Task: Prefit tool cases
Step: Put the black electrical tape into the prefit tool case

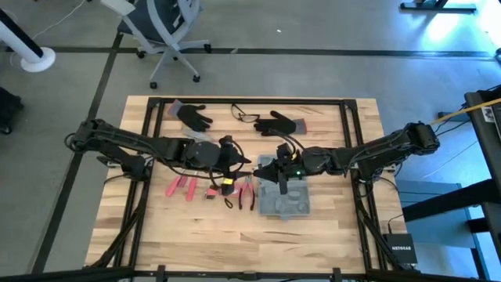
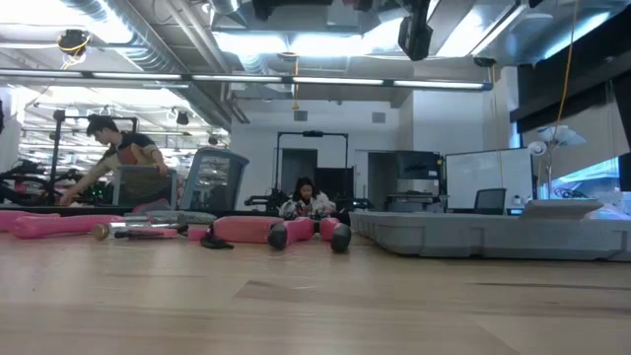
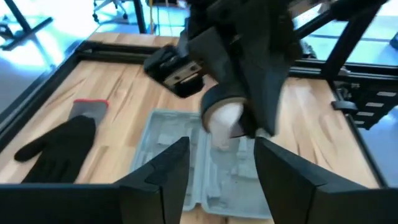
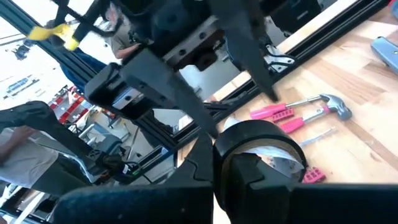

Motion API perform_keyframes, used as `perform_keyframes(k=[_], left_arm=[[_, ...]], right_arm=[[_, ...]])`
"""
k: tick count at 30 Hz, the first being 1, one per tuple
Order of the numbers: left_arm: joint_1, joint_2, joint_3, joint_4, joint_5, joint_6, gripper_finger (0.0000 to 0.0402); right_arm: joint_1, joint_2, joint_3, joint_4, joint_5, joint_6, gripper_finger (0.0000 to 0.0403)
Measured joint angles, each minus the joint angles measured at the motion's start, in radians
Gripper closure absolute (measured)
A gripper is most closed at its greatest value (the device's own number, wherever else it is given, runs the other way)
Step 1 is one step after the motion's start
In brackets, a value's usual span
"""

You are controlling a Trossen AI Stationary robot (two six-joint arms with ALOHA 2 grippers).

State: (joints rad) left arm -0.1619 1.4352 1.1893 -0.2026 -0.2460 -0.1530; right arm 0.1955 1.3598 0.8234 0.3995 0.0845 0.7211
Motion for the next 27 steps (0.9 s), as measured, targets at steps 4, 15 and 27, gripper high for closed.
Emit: perform_keyframes(k=[4,15,27], left_arm=[[0.006,0.004,-0.014,0.034,0.014,-0.027,0.0237],[0.009,0.018,-0.014,0.093,0.022,-0.022,0.0255],[0.011,0.02,-0.014,0.109,0.021,0.006,0.0369]], right_arm=[[0.0,0.0,0.0,0.013,-0.013,-0.015,0.0396],[0.0,0.0,-0.001,0.04,-0.026,-0.028,0.0395],[-0.001,-0.001,-0.001,0.045,-0.032,-0.048,0.0395]])
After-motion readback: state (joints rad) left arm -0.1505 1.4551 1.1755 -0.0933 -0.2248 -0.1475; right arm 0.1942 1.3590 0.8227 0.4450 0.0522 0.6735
